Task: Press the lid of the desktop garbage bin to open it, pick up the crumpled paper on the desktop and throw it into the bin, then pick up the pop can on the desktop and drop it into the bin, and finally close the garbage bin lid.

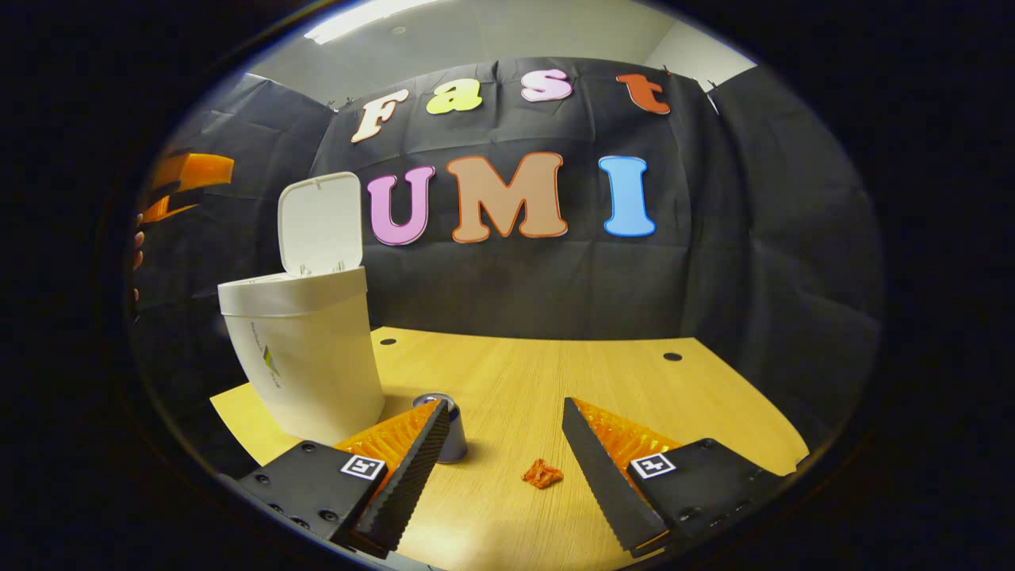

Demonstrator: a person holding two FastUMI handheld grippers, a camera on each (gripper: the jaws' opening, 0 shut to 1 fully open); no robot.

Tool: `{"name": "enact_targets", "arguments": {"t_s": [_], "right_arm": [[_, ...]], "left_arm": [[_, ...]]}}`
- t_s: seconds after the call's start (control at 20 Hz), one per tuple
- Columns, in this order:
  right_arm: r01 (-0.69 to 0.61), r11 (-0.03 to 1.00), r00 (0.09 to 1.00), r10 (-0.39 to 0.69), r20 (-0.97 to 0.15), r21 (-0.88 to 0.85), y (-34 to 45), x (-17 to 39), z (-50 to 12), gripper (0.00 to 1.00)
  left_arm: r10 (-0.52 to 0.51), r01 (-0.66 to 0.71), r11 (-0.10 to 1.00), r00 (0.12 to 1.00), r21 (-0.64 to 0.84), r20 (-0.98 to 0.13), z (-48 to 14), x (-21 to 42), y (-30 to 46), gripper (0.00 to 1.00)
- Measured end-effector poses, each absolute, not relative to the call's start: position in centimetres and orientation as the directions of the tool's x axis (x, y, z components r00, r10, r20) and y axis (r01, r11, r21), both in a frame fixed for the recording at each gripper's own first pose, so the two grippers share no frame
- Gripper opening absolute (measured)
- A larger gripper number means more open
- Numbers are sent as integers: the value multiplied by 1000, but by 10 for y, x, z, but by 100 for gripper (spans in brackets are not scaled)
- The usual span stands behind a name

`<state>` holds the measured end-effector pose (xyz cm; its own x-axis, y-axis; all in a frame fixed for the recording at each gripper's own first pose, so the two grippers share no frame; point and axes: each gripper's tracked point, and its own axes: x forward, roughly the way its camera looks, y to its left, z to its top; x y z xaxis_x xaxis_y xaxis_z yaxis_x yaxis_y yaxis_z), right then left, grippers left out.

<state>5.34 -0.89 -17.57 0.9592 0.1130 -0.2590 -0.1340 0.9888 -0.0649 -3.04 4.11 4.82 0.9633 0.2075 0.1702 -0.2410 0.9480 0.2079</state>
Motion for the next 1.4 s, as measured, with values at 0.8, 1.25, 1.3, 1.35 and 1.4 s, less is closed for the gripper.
{"name": "enact_targets", "arguments": {"t_s": [0.8,1.25,1.3,1.35,1.4], "right_arm": [[-191,975,801,88,-592,-113,-46,121,-312,95],[-195,978,736,94,-670,-77,-53,121,-333,66],[-200,977,735,99,-671,-75,-53,121,-334,60],[-203,976,732,99,-673,-76,-53,121,-335,60],[-207,975,732,102,-674,-78,-53,121,-334,58]], "left_arm": [[397,-429,870,902,244,169,35,-49,48,94],[420,-444,864,896,236,146,27,-49,47,94],[414,-437,868,899,235,141,26,-47,46,94],[410,-432,871,901,234,139,25,-46,45,94],[405,-427,874,904,231,138,25,-45,44,94]]}}
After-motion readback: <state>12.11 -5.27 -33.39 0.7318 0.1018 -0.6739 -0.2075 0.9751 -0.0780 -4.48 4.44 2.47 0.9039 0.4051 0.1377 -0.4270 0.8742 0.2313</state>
